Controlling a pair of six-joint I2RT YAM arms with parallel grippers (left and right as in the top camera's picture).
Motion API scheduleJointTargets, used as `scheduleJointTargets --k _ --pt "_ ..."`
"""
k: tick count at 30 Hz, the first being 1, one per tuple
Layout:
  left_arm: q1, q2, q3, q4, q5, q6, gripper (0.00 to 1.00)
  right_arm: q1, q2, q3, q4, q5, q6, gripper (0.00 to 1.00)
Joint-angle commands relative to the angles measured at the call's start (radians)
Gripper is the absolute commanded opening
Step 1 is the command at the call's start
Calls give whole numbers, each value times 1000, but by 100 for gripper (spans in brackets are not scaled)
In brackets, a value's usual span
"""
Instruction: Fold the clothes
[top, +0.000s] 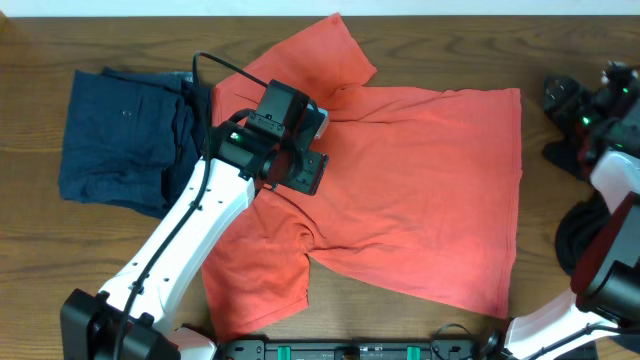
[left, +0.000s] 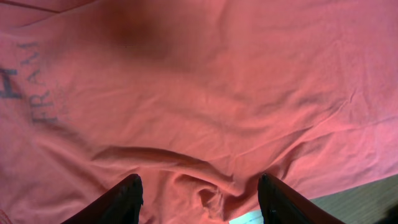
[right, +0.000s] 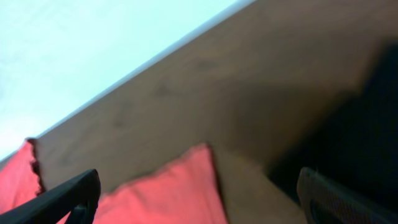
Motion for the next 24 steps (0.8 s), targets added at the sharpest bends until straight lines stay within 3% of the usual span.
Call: scheduleJointTargets --k 1,8,15,21,23,24 --pt "-2 1 -6 -2 8 6 61 -55 -42 3 -87 -83 13 99" --pt "-2 1 -6 -1 -93 6 62 -51 -134 3 -442 -202 -98 99" --pt "14 1 -6 5 -104 6 63 63 -139 -8 -825 114 -102 99" --pt "14 1 -6 5 -104 5 66 159 -118 -61 -858 256 -89 68" --pt "14 1 -6 4 -103 5 66 180 -113 -84 -837 298 -53 47" --pt "14 1 -6 4 -103 5 66 186 -111 -91 -830 330 -28 43"
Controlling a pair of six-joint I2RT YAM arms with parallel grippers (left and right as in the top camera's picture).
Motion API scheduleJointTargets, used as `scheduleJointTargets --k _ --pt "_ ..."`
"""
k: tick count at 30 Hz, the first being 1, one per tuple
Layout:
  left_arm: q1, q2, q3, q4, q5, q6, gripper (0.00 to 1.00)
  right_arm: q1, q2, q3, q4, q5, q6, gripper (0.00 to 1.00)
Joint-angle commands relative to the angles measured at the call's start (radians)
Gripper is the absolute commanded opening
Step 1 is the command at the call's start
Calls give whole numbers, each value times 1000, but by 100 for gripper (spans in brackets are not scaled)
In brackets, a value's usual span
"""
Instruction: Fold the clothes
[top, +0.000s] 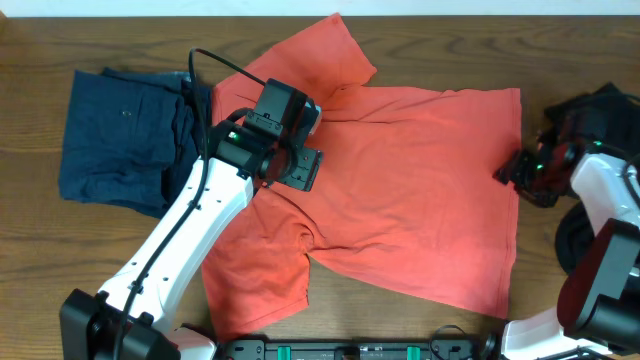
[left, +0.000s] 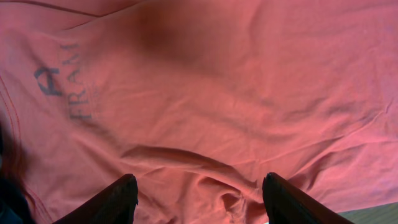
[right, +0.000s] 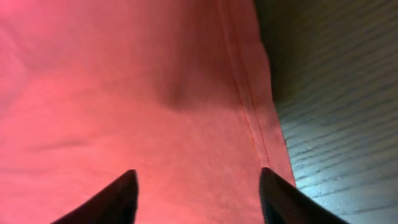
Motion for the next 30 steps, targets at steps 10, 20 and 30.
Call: scheduleJointTargets --k 10,20,30 --pt "4 1 -6 -2 -11 -3 67 33 56 -106 170 80 118 10" --pt "4 1 -6 -3 -8 -3 67 -22 77 -126 182 405 229 1" --pt "4 1 -6 -3 -8 -3 78 -121 73 81 175 324 73 7"
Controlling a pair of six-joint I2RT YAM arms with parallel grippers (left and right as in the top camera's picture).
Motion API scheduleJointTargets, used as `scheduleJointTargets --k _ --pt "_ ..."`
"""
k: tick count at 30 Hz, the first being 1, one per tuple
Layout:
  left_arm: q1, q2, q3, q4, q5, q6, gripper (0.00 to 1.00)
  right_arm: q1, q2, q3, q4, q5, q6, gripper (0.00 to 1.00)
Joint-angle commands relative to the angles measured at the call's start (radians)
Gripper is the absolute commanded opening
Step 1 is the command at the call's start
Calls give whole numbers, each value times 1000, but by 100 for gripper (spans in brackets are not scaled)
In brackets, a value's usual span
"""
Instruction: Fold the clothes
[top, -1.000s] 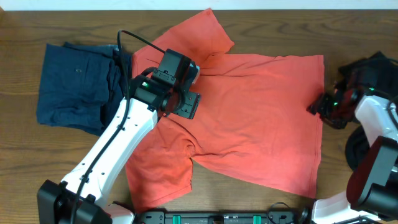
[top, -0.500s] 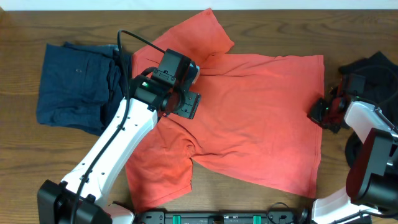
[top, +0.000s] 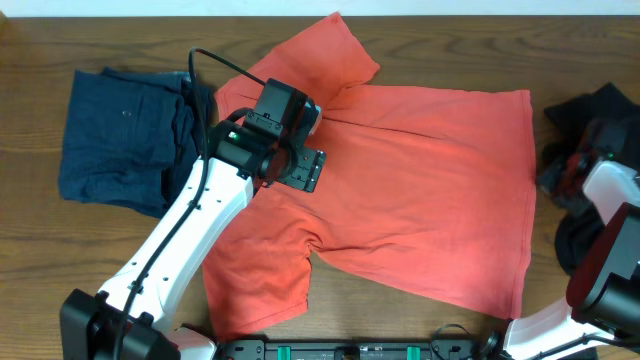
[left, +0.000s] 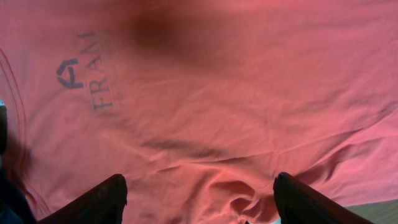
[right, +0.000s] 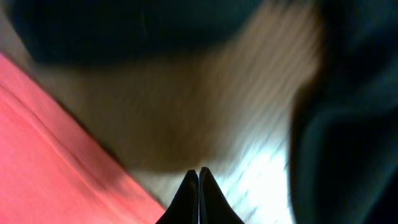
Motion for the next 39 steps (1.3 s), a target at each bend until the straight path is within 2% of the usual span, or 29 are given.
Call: scheduleJointTargets --k 1,6,10,13,16,18,22,28,32,35,39 --pt "4 1 -6 -4 -8 -2 78 4 -5 101 -35 -35 -100 9" --pt "4 1 -6 -30 -8 -2 78 4 -39 192 -216 -267 -152 20" --pt "4 1 -6 -53 -8 -2 79 16 -40 180 -410 -317 -137 20" --pt "4 1 -6 -51 -8 -2 79 45 -40 97 -474 -314 -137 19" --pt "4 1 -6 -42 -8 -2 78 68 -40 -12 -423 -257 -105 17" --pt "4 1 -6 -36 -8 -2 79 69 -40 -80 -338 -201 -58 10" --pt "4 1 -6 -36 -8 -2 79 62 -40 -182 -184 -63 55 8" --pt "4 1 -6 -37 -8 -2 79 29 -40 -188 -137 230 148 4" --pt "4 1 -6 -27 -8 -1 80 -9 -40 -108 -147 201 142 1" --pt "4 1 -6 -25 -8 -2 80 -7 -40 -54 -151 164 75 1" --pt "5 0 -6 -45 -9 -2 80 -7 -51 11 -184 -12 -15 9"
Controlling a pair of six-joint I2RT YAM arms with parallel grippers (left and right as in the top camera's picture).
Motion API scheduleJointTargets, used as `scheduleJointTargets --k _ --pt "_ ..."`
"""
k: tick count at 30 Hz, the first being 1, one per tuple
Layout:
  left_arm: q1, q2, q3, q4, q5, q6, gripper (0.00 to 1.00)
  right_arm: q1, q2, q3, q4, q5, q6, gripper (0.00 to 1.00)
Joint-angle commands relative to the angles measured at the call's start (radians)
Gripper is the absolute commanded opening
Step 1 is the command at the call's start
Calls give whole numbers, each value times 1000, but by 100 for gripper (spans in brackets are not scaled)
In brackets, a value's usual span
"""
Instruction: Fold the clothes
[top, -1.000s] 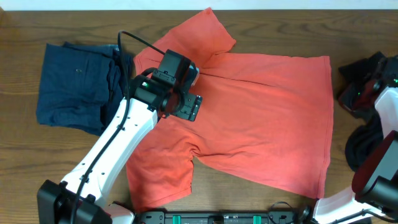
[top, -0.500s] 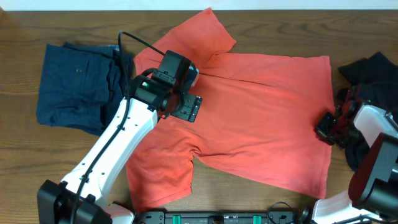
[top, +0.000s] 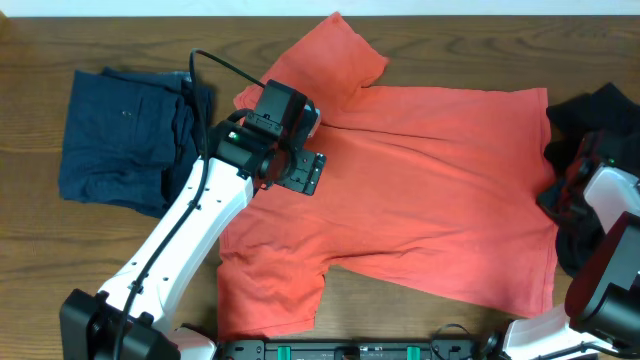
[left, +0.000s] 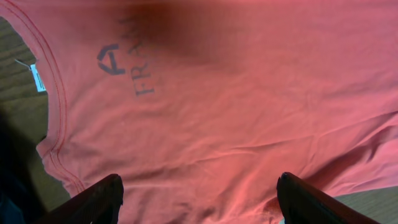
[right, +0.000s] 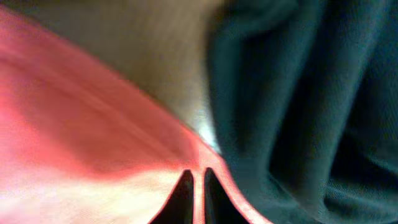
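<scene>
A red T-shirt (top: 420, 190) lies spread on the wooden table, collar to the left, hem to the right. Its grey print (left: 127, 59) and collar (left: 59, 112) show in the left wrist view. My left gripper (top: 300, 165) hovers open over the chest of the shirt (left: 199, 199), with nothing between its fingers. My right gripper (top: 560, 195) is at the shirt's right hem and is shut on the hem's edge (right: 198, 186), with red cloth pinched between the fingers.
A pile of navy clothes (top: 125, 140) lies at the left, touching the shirt's collar side. A dark garment (top: 590, 110) sits at the right edge beside the hem, filling the right of the right wrist view (right: 298, 93). Bare table (top: 60, 280) shows at the front left.
The whole shirt has shifted to the right with my right gripper shut on its hem. The collar and a strip of table now show in the left wrist view. My left gripper stays open.
My right gripper was open at the far right, off the shirt. Then it was open over the right hem. Then it was shut and the hem lay further right. Now the shirt lies further right and flatter, with my left gripper open above it throughout.
</scene>
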Motion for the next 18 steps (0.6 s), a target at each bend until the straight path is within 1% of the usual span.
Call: scheduleJointTargets --k 1,4,7,10,14,16,18 --pt "6 0 -6 -27 -9 -2 80 0 -13 68 -25 -146 -101 11" --pt "29 -2 -6 -105 -14 -12 80 -1 -64 111 -76 -272 -159 17" --pt "85 -2 -6 -195 -74 -109 80 -1 -149 130 -126 -388 -192 21" --pt "163 -1 -13 -268 -76 -177 78 0 -241 131 -159 -502 -219 26" --pt "240 -1 -81 -281 -43 -198 78 21 -339 131 -233 -535 -219 31" --pt "258 -1 -138 -270 -23 -198 76 37 -362 131 -276 -536 -224 33" --pt "264 -1 -206 -249 -24 -198 76 60 -366 131 -327 -534 -240 36"
